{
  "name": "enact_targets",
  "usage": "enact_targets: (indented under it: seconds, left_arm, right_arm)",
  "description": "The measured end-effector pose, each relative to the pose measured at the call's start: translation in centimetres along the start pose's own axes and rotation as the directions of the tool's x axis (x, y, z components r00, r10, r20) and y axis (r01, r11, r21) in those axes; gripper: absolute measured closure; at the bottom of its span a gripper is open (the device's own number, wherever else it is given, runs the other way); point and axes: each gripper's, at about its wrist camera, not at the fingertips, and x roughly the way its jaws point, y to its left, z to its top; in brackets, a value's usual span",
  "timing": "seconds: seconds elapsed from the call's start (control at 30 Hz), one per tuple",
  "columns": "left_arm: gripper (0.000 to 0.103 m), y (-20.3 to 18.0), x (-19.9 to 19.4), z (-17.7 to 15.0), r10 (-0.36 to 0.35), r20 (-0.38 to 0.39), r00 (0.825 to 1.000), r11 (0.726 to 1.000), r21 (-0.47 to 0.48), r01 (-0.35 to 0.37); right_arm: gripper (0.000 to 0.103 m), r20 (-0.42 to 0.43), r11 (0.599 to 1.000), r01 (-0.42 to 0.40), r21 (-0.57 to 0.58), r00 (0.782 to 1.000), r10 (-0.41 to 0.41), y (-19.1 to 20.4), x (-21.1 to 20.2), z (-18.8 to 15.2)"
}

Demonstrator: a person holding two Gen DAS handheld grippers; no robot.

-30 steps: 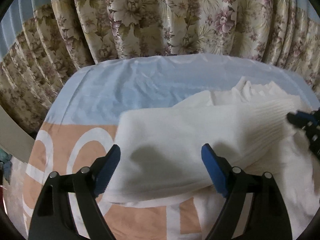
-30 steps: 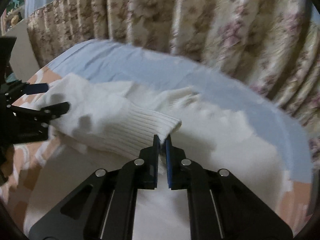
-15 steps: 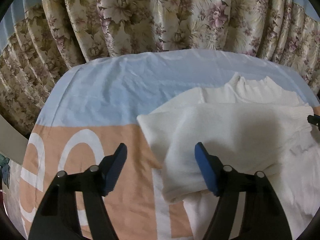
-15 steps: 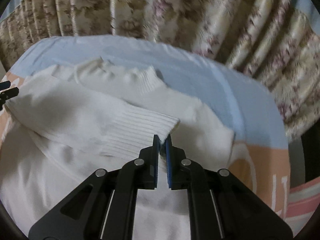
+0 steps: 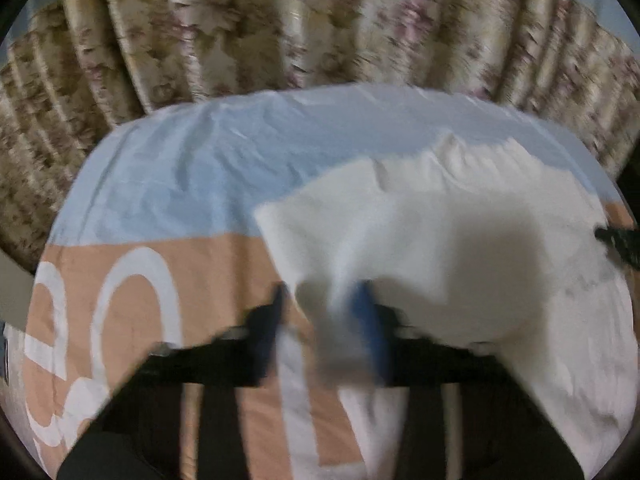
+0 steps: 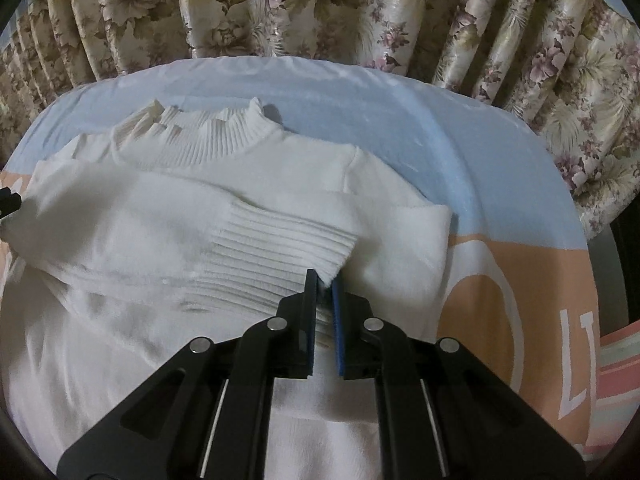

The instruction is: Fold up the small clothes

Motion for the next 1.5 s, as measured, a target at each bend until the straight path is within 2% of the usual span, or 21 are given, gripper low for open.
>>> enact_targets:
  seconds: [0.2, 0.37, 0.47, 0.5, 0.53, 0.57, 0.6, 0.63, 0.67, 0.77, 0.83, 0.9, 0.93, 0.97, 1.07, 1.13, 1.2, 1.3, 1.37, 1.43, 1.5]
  left_arm:
    - [0.094, -1.8, -0.7, -1.1, 0.035, 0.023, 0.999, 0.998, 0.06, -0.036]
    - [0.094, -1.4, -1.1, -2.0, 0.011, 0.001, 1.0, 0.998, 0.058, -0.011]
    - [0.087, -1.3, -0.6, -2.1, 0.031, -0.01, 0.999, 0.997, 0.066, -0.031]
    - [0.078, -1.2, -0.7, -1.9, 0.036, -0.005, 0.999, 0.998, 0.06, -0.035]
    - [0.063, -1.0, -1.1, -1.7, 0.034, 0.007, 0.999, 0.998, 0.05, -0.034]
    - [0.054, -0.7, -1.5, -1.3, 0.022, 0.024, 0.999, 0.999, 0.04, -0.023]
    - [0.042, -0.6, -1.9, -1.1, 0.019, 0.04, 0.999, 0.999, 0.032, -0.02]
    - [0.041, -0.5, -2.4, -0.6, 0.018, 0.059, 0.998, 1.0, 0.024, -0.019]
    - [0.041, -0.4, -2.6, 0.0, 0.015, 0.069, 0.997, 1.0, 0.021, -0.017]
    - [0.041, -0.7, -2.4, 1.8, 0.021, 0.078, 0.997, 0.999, 0.028, -0.023]
    - [0.041, -1.2, -1.7, 2.7, 0.021, 0.075, 0.997, 0.999, 0.038, -0.024]
    - [0.041, -1.5, -0.9, 3.3, 0.01, 0.057, 0.998, 0.999, 0.032, -0.012]
    - [0.041, -1.7, -0.8, 3.4, 0.012, 0.056, 0.998, 0.999, 0.033, -0.014]
    - [0.041, -2.0, -0.8, 3.5, 0.012, 0.06, 0.998, 0.999, 0.04, -0.015]
    - [0.041, -2.9, -0.8, 3.4, 0.004, 0.07, 0.998, 0.998, 0.055, -0.007]
    - [0.041, -3.2, -0.6, 3.3, 0.008, 0.066, 0.998, 0.998, 0.06, -0.012]
    - [0.041, -3.3, -0.3, 3.2, 0.007, 0.061, 0.998, 0.998, 0.063, -0.011]
    - [0.041, -3.4, 0.2, 3.1, 0.02, 0.048, 0.999, 0.998, 0.061, -0.023]
    - [0.041, -3.6, 0.4, 2.9, 0.03, 0.042, 0.999, 0.997, 0.07, -0.033]
    - [0.041, -4.1, 0.5, 2.7, 0.022, 0.038, 0.999, 0.997, 0.078, -0.025]
    - [0.041, -4.9, 0.3, 2.7, -0.003, 0.045, 0.999, 0.996, 0.086, -0.001]
  right_arm:
    - [0.094, 0.002, 1.0, -0.001, 0.0, 1.0, 0.001, -0.2, 0.0, 0.1]
    - [0.094, 0.007, 1.0, 0.008, 0.007, 1.0, -0.008, -1.0, -0.6, 0.2]
    - [0.094, -0.02, 1.0, 0.003, 0.031, 1.0, -0.003, -2.0, -0.5, 0.1]
    - [0.094, -0.025, 0.999, -0.007, 0.033, 1.0, 0.007, -2.1, -0.5, 0.1]
    - [0.094, -0.022, 0.999, -0.011, 0.033, 1.0, 0.012, -2.2, -0.6, 0.2]
    - [0.093, -0.013, 0.999, -0.019, 0.035, 1.0, 0.019, -2.3, -0.8, 0.2]
    - [0.089, 0.002, 0.998, -0.041, 0.053, 0.999, 0.041, -2.5, -1.2, 0.2]
    - [0.074, 0.012, 0.994, -0.072, 0.077, 0.997, 0.072, -2.9, -1.4, 0.2]
    - [0.063, 0.015, 0.992, -0.088, 0.088, 0.996, 0.088, -3.0, -1.5, 0.2]
    - [0.063, 0.011, 0.989, -0.11, 0.097, 0.994, 0.109, -2.5, -1.1, 0.6]
    - [0.062, 0.001, 0.992, -0.077, 0.099, 0.997, 0.077, -2.1, -0.6, 0.9]
    - [0.062, -0.025, 0.988, -0.088, 0.127, 0.995, 0.092, -2.2, 0.5, 1.0]
    - [0.068, -0.017, 0.984, -0.102, 0.143, 0.994, 0.105, -2.3, 0.8, 1.1]
    - [0.091, 0.002, 0.985, -0.107, 0.135, 0.994, 0.108, -2.2, 0.6, 1.1]
    - [0.094, 0.058, 0.99, -0.104, 0.092, 0.993, 0.099, -2.0, -0.9, 1.1]
    - [0.098, 0.11, 0.991, -0.081, 0.107, 0.992, 0.069, -3.0, -2.3, 1.1]
    - [0.098, 0.103, 0.993, -0.027, 0.117, 0.995, 0.015, -4.0, -2.5, 1.1]
    - [0.097, 0.068, 0.991, 0.013, 0.135, 0.997, -0.022, -5.0, -1.5, 0.8]
    - [0.09, 0.026, 0.99, 0.054, 0.13, 0.998, -0.058, -5.2, -0.7, 0.5]
    - [0.085, 0.069, 0.984, -0.011, 0.176, 0.998, -0.001, -5.3, -1.3, 0.0]
    - [0.077, 0.143, 0.979, -0.049, 0.199, 0.99, 0.021, -4.8, -3.0, -0.2]
